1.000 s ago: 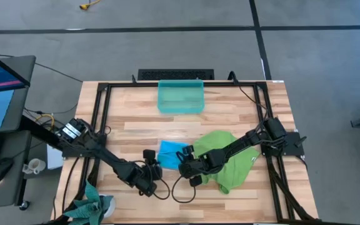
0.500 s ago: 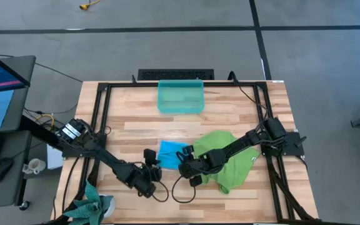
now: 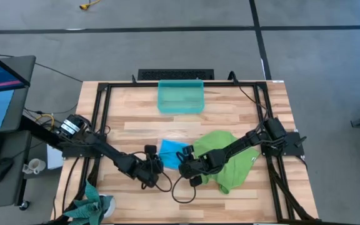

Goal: Roll microfiber towels into tight, uniform cylinder then place into a basket
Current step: Roll the blue microfiber cloth

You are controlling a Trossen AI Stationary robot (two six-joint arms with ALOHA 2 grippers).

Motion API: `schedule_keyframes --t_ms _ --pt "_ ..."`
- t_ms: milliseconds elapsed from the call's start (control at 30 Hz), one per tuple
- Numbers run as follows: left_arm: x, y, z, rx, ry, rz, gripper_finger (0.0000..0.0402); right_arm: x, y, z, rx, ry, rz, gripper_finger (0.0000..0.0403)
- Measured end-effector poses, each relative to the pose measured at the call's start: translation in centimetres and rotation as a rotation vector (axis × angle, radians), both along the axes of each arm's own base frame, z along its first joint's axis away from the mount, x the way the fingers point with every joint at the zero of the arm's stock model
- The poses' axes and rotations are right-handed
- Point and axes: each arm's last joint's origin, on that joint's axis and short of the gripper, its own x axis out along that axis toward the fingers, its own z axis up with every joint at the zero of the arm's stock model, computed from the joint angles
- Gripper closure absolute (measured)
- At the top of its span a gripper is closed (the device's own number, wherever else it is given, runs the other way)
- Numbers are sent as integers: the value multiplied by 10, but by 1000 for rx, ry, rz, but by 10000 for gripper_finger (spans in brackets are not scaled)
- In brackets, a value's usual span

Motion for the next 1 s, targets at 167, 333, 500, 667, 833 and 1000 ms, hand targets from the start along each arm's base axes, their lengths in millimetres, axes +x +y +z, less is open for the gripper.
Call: schedule_keyframes --t_ms 167,333,500,667,833,1000 --pt "1 -1 0 -46 4 -12 348 0 1 0 -7 1 14 275" --pt "1 -2 0 -59 9 -16 388 -1 4 0 -15 1 31 286" --pt "1 -4 17 -179 37 8 391 -2 8 1 -22 4 52 313" --pt "2 -10 49 -383 46 -24 397 3 13 10 -9 23 55 353" --pt "4 -9 70 -573 35 56 394 6 20 18 51 46 75 384" --pt "3 -5 74 -739 69 222 396 10 25 28 84 64 87 380"
